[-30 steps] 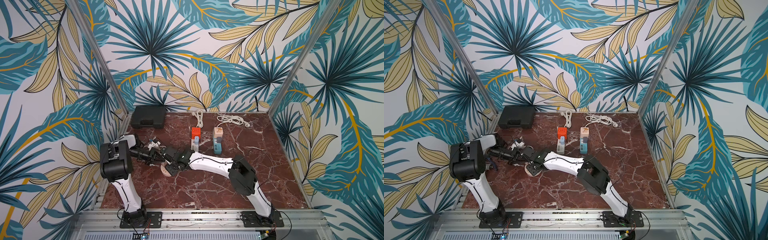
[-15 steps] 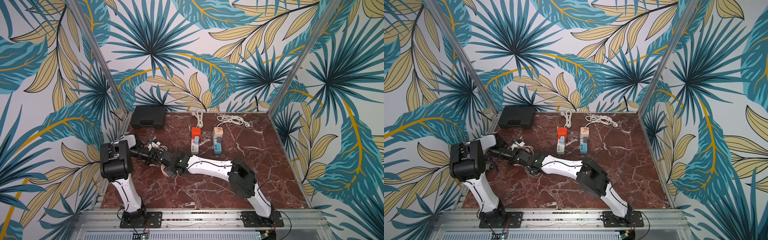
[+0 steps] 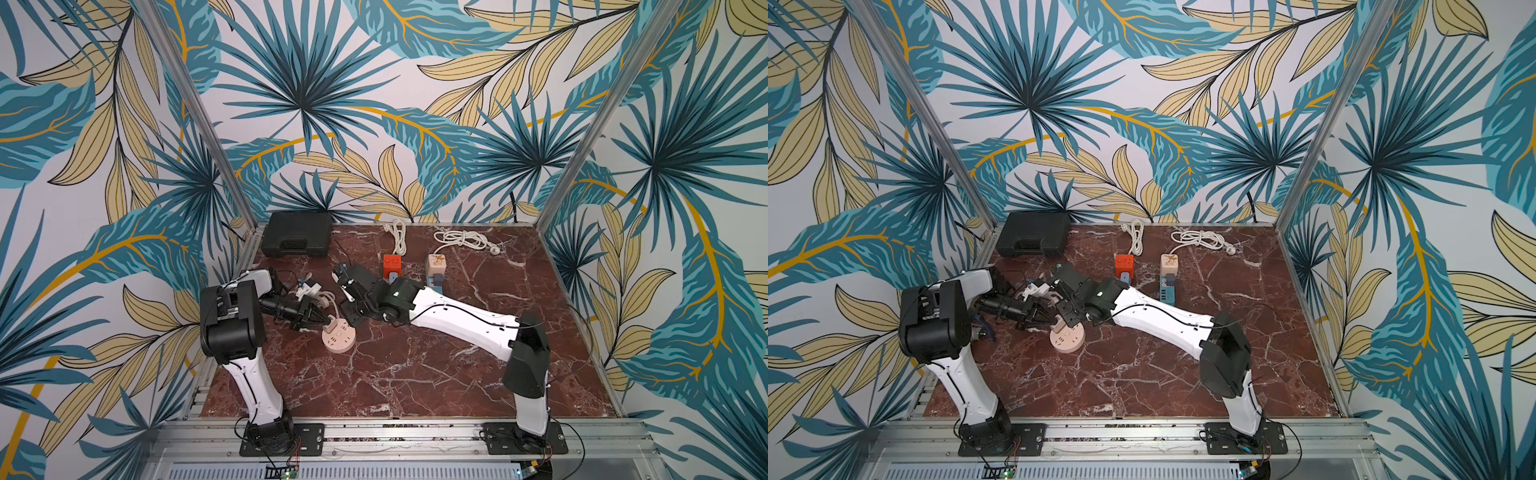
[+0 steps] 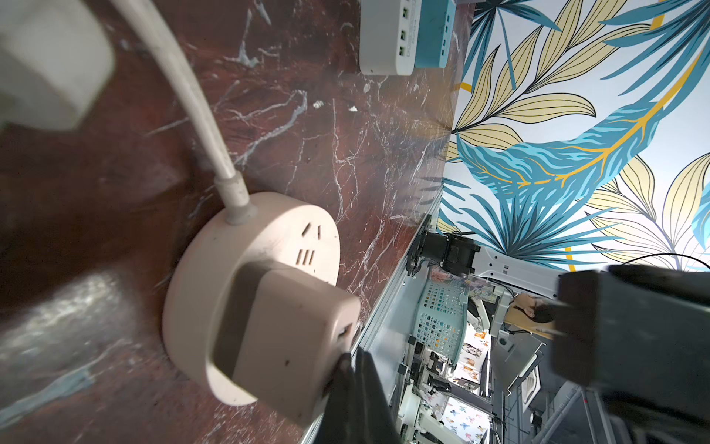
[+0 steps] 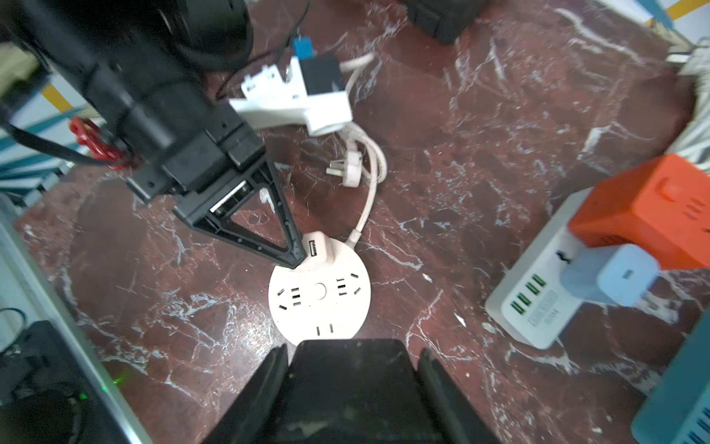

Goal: Pull the plug off the socket
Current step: Remove the plug from the socket.

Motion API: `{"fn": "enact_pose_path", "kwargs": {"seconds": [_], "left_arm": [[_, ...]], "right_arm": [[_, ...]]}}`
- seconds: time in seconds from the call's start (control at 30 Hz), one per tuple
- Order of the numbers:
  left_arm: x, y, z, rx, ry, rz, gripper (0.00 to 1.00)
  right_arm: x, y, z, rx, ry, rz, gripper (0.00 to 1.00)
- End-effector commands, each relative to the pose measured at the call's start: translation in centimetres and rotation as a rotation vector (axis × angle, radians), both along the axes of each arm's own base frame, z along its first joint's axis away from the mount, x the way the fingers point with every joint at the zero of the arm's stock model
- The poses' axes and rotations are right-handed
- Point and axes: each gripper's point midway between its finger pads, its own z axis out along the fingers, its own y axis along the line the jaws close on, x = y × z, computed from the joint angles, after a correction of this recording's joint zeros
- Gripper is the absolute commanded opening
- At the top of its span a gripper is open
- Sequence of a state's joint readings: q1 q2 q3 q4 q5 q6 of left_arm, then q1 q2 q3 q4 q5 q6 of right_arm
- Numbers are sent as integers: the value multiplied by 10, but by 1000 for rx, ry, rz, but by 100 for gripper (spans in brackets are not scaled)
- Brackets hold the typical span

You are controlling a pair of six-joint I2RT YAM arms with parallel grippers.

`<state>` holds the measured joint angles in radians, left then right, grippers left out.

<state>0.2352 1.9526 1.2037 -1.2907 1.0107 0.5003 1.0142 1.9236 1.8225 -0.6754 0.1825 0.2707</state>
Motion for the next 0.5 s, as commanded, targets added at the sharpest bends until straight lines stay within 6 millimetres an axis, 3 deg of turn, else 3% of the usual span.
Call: {"fn": "enact_pose_path", "kwargs": {"seconds": [0.0,0.1,0.23,0.33,0.47], "left_arm": [[-9,33,-67,283,-22,-114,0],[-8,33,-66,285,-27,-113,0],[-9,34,-68,291,-25,-115,0],[-8,34,-67,296,-30,-112,0],[-7,35,-67,299,-29,-111,0]], "right_arm": [[9,-70,18,-29,46,-163,22],[24,-144,26,-88,45,-331,22],[37,-239,18,-150,98,-524,22],[42,-298,-4,-243,161,-650,22],[49,-359,-39,-335,274,-798,22]]}}
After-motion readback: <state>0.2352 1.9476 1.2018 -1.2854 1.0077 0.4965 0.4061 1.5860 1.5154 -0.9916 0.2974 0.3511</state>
